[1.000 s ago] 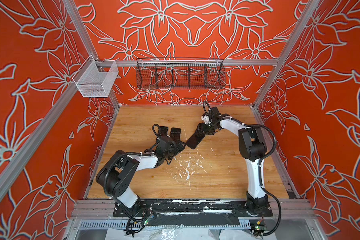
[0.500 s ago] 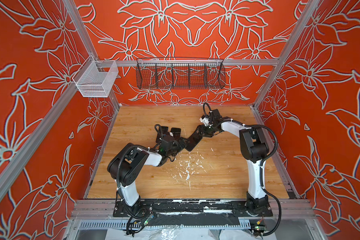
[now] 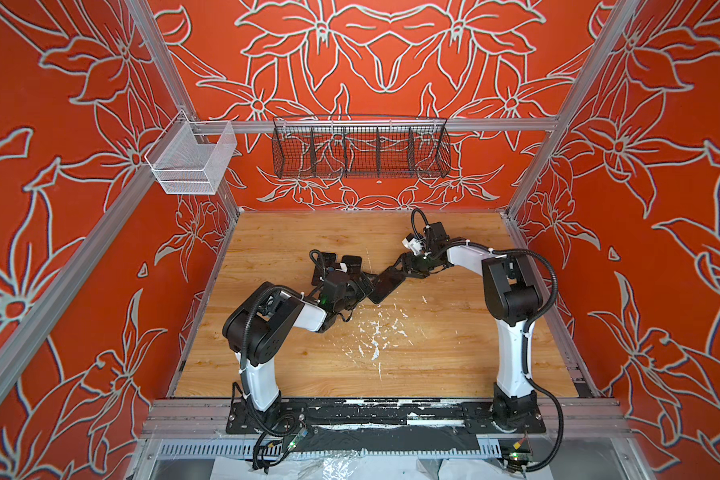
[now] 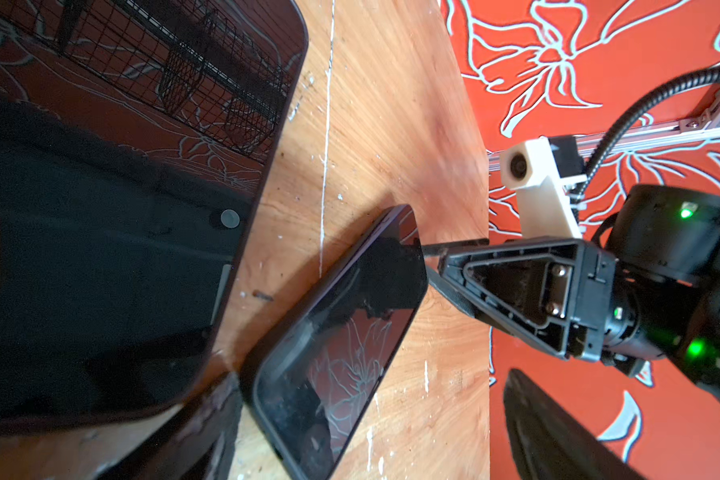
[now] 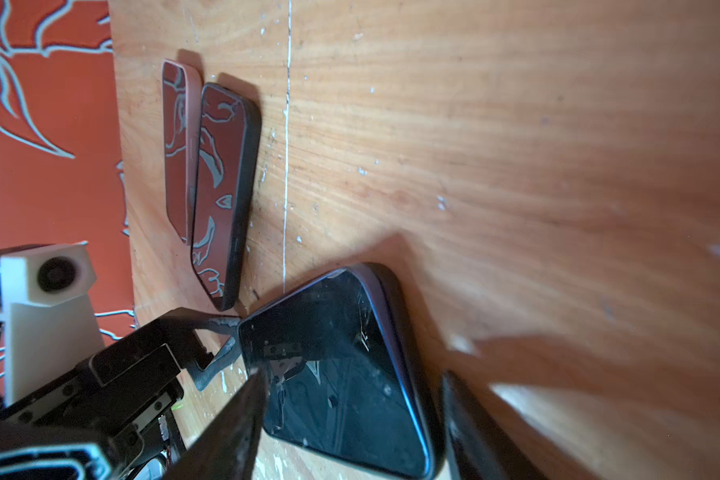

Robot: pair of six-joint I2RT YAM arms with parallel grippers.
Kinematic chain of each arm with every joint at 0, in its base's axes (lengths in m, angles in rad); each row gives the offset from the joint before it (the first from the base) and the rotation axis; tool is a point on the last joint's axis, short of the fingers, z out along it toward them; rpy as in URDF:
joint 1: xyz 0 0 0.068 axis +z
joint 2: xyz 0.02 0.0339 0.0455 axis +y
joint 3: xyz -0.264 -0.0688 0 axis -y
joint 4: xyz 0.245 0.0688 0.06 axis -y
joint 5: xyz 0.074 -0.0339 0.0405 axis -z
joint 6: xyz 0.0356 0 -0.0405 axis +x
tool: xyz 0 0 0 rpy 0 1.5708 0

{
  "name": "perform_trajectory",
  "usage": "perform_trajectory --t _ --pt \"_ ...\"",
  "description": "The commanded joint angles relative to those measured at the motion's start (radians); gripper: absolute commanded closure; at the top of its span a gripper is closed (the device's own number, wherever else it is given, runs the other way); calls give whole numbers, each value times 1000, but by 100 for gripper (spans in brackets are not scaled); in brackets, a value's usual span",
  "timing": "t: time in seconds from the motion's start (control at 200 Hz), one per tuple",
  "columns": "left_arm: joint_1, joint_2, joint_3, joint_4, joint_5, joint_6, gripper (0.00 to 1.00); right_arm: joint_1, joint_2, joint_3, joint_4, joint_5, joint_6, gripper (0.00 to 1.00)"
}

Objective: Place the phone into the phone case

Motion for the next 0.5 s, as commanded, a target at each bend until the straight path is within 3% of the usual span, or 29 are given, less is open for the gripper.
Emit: perform_trajectory --t 0.0,0.3,0.495 --pt "-9 54 -12 -72 4 -6 3 23 -80 -42 90 -218 37 38" --pt "-9 54 -23 -63 8 -11 3 21 -154 -97 154 -273 60 43" --pt "-9 45 -25 -65 4 -4 3 22 -177 -119 146 -239 57 56"
